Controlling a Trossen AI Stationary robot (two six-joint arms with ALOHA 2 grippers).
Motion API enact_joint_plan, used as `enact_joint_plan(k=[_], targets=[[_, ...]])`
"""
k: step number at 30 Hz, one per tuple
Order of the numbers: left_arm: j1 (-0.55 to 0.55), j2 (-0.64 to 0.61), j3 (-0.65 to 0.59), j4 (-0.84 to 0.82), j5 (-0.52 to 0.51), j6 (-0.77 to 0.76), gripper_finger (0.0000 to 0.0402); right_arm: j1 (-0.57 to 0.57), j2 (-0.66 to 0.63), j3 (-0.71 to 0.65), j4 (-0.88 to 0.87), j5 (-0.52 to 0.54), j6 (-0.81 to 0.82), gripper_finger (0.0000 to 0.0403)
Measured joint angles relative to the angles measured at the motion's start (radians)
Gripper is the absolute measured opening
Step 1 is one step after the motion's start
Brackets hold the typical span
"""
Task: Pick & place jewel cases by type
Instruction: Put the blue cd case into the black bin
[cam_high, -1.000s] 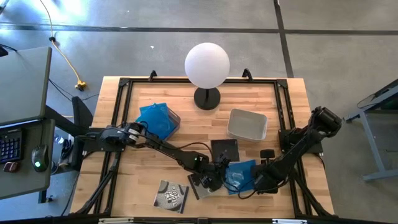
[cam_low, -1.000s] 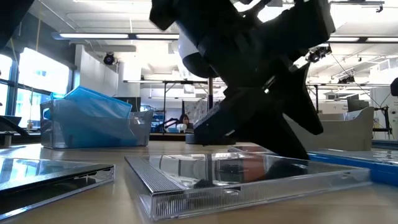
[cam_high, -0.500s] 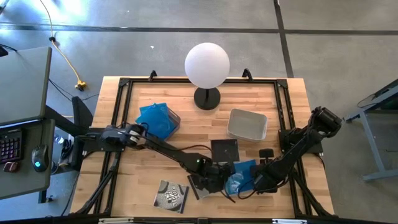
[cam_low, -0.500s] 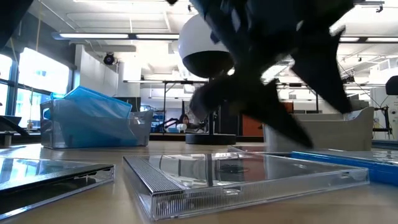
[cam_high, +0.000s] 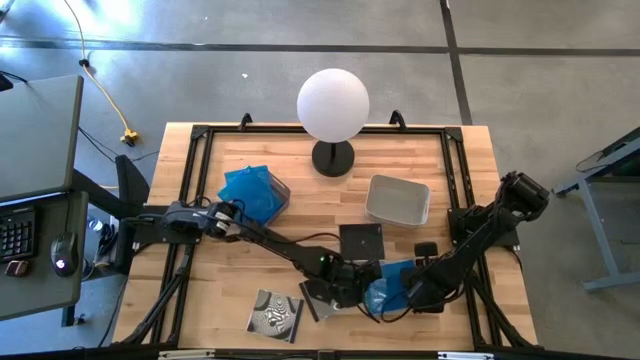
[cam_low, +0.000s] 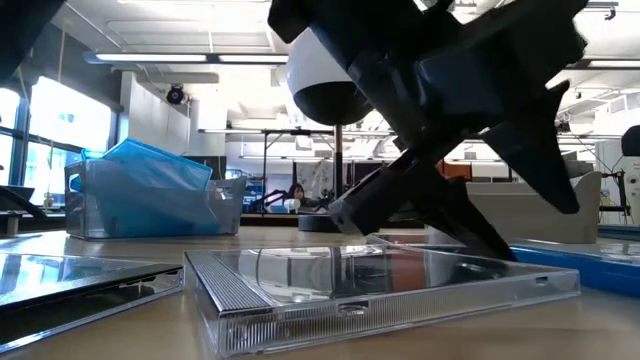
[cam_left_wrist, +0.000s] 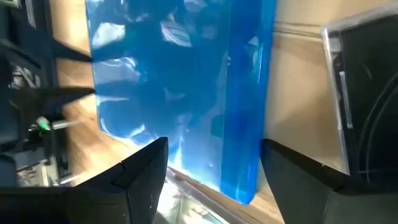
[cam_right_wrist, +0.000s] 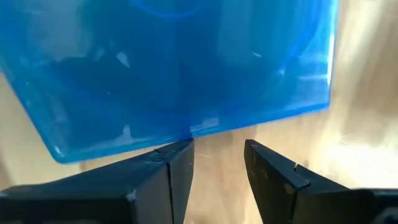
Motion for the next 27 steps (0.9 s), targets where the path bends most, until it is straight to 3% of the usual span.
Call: enact_joint_plan(k=[6, 14, 19, 27], targets=[[-0.003, 0.000, 0.001, -0.010, 0.021, -0.023, 0.0252, 0.003, 0.000, 0.000, 0.068, -0.042, -0.036, 0.0138], [-0.004, 0.000, 0.000, 0.002, 0.024, -0.059, 0.0252, 0.005, 0.000, -0.001, 0.093, 0.041, -0.063, 0.0138], [-0.010, 0.001, 0.000, 0.099, 0.034, -0.071, 0.0252, 0.001, 0.000, 0.000, 0.111, 0.108, -0.062, 0.0138], [-0.012, 0.001, 0.000, 0.154, -0.062, -0.081, 0.0252, 0.008, 0.000, 0.000, 0.124, 0.084, -0.035, 0.0138]])
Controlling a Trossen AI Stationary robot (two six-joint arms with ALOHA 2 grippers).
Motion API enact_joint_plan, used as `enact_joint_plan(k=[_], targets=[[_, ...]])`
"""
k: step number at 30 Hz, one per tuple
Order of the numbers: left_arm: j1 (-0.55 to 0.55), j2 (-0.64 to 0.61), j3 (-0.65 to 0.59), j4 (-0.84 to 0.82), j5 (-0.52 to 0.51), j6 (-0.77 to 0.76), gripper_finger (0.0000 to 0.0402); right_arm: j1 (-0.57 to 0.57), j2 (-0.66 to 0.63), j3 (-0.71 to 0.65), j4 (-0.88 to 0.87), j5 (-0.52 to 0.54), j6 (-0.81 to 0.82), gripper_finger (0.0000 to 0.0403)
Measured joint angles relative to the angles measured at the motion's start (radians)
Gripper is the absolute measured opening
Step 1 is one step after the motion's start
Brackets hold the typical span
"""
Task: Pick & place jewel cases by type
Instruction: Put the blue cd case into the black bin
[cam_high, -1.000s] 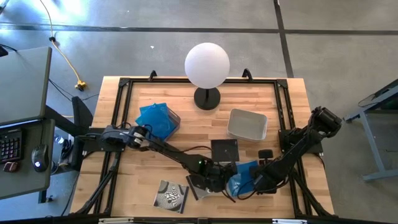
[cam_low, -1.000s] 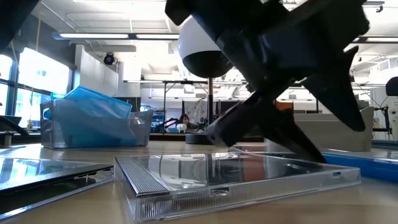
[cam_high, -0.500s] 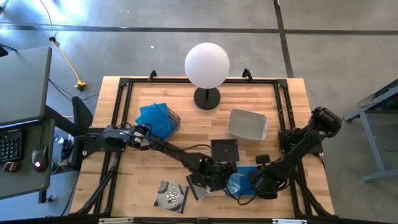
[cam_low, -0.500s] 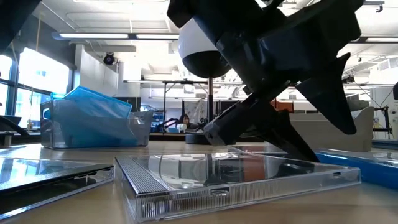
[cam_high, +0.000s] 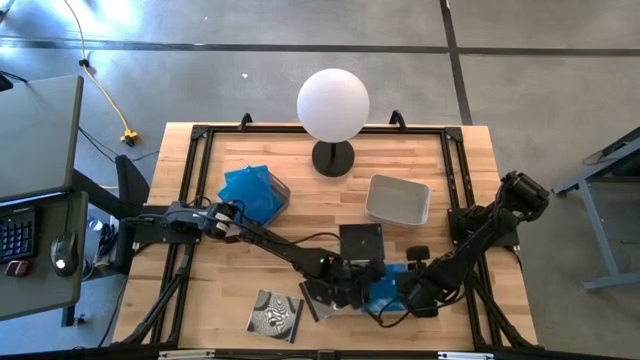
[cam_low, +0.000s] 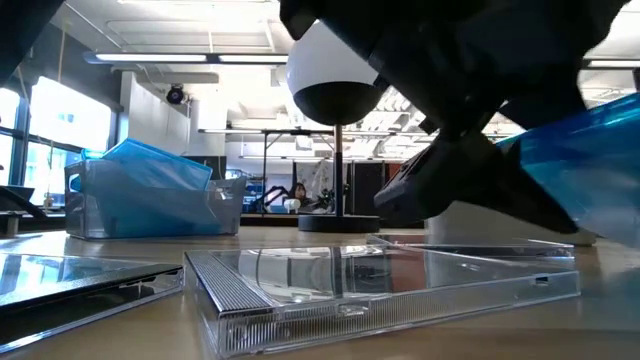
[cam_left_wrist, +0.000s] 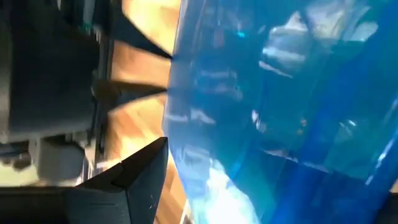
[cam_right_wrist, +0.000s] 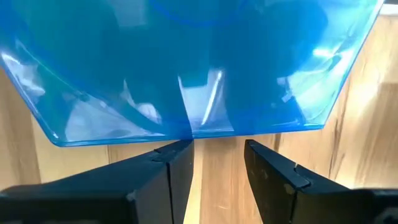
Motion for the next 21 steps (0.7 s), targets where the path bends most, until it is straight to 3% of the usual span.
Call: enact_joint_plan(k=[7, 21], targets=[[-0.020, 0.000, 0.000, -0.047, -0.082, -0.097, 0.0224, 0.041, 0.000, 0.000, -0.010, -0.013, 0.055, 0.0138], [-0.041, -0.009, 0.001, -0.026, -0.302, -0.113, 0.0024, 0.067, 0.000, 0.000, 0.008, 0.051, 0.055, 0.0138]])
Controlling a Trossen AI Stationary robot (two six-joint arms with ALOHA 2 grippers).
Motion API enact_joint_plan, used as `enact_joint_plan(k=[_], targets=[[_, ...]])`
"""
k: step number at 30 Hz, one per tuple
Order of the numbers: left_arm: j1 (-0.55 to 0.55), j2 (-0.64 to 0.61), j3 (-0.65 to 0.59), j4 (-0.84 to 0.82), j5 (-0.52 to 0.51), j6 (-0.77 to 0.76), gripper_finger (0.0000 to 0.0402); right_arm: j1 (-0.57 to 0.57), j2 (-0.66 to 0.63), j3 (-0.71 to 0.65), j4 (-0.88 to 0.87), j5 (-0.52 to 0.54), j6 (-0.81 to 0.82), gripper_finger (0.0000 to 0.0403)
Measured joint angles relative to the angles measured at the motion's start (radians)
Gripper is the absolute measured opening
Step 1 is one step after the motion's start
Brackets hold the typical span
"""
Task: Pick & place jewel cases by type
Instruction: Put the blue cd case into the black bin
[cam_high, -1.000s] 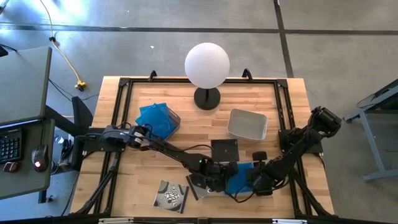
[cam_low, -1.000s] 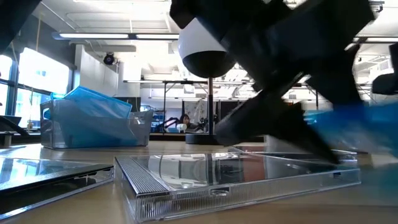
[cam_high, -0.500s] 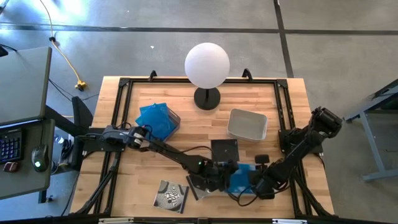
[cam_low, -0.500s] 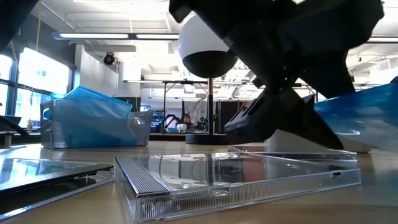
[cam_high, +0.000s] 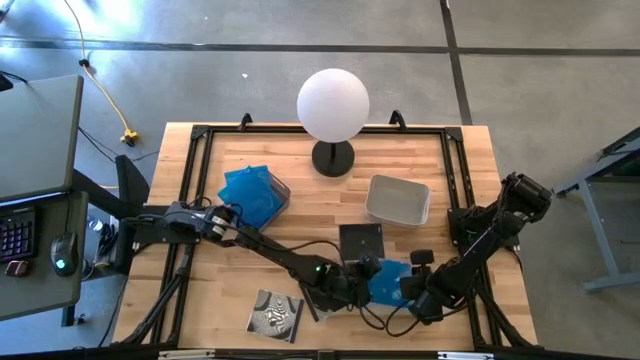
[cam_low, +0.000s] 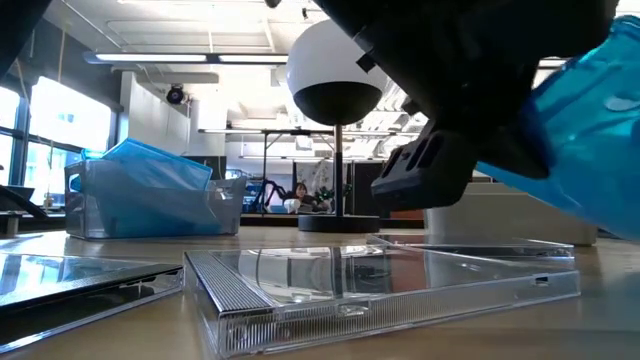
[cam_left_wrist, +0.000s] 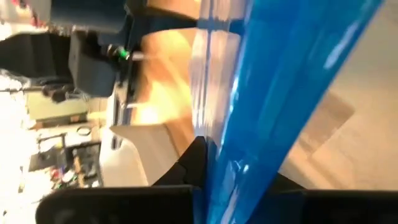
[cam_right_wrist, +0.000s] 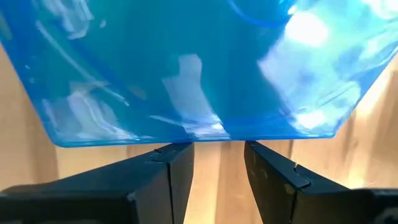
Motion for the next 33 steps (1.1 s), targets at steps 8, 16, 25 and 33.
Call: enact_joint_plan(k=[8, 16, 25, 33], targets=[[-0.045, -0.001, 0.000, -0.109, -0.123, -0.012, 0.0044, 0.005, -0.002, 0.004, -0.022, 0.050, -0.025, 0.0138], [-0.143, -0.011, -0.001, -0.316, -0.294, -0.157, 0.0055, -0.001, -0.002, 0.004, -0.108, 0.053, -0.013, 0.0138], [-0.175, -0.129, -0.002, -0.608, -0.369, -0.650, 0.0027, -0.011, -0.003, 0.004, -0.077, 0.069, 0.029, 0.0138], [-0.145, -0.315, -0.001, -0.920, -0.196, -1.017, 0.0047, -0.016, -0.003, 0.004, -0.066, 0.069, 0.090, 0.0138]])
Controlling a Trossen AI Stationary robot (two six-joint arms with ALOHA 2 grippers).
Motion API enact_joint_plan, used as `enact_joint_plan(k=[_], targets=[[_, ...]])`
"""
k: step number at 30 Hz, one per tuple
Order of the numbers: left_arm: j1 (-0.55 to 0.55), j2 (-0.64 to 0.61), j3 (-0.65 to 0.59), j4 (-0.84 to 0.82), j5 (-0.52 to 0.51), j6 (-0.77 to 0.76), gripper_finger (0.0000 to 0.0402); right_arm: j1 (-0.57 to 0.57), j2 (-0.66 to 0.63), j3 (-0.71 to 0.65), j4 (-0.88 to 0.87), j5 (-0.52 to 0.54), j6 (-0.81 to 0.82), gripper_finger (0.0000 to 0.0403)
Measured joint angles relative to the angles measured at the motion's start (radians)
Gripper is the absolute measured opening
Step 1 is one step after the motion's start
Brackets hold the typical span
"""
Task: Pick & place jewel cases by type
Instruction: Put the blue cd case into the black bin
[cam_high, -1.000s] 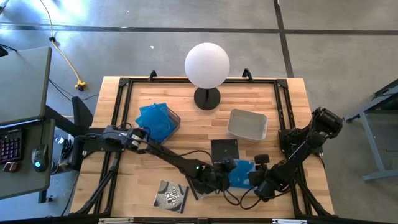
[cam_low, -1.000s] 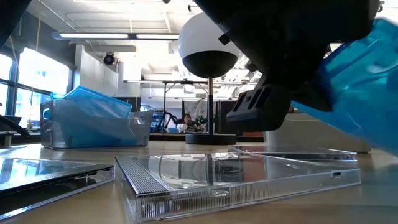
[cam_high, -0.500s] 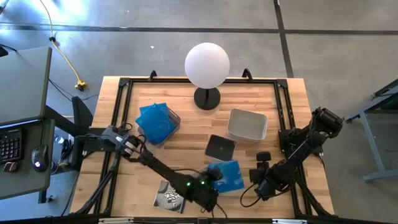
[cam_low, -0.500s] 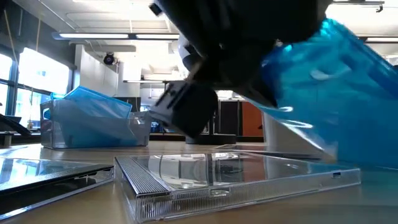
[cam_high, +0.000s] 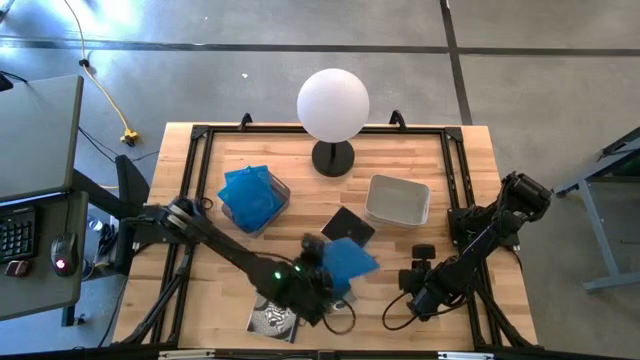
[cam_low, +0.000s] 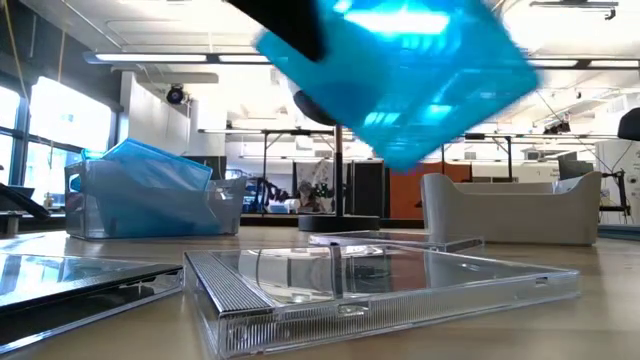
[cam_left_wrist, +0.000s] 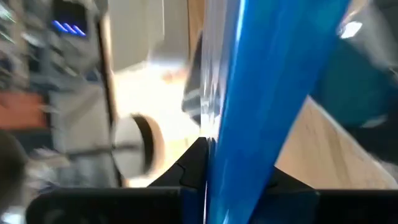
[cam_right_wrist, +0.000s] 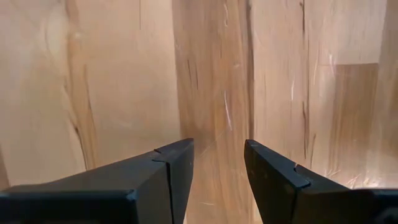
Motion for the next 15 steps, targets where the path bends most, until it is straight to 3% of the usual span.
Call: enact_joint_plan(k=[4, 8, 12, 15], targets=[[0.057, -0.089, 0.000, -0.252, 0.186, -0.194, 0.0049, 0.000, 0.000, 0.000, 0.017, 0.000, 0.002, 0.0138], [0.120, -0.152, 0.000, -0.493, 0.288, -0.355, 0.0049, -0.001, 0.000, -0.001, 0.032, 0.011, -0.003, 0.0138], [0.190, -0.224, -0.027, -0.468, 0.423, -0.354, 0.0050, -0.002, 0.000, -0.001, 0.043, 0.040, -0.005, 0.0138], [0.242, -0.259, -0.021, -0.481, 0.447, -0.408, 0.0050, -0.002, 0.000, -0.002, 0.051, 0.054, -0.005, 0.0138]])
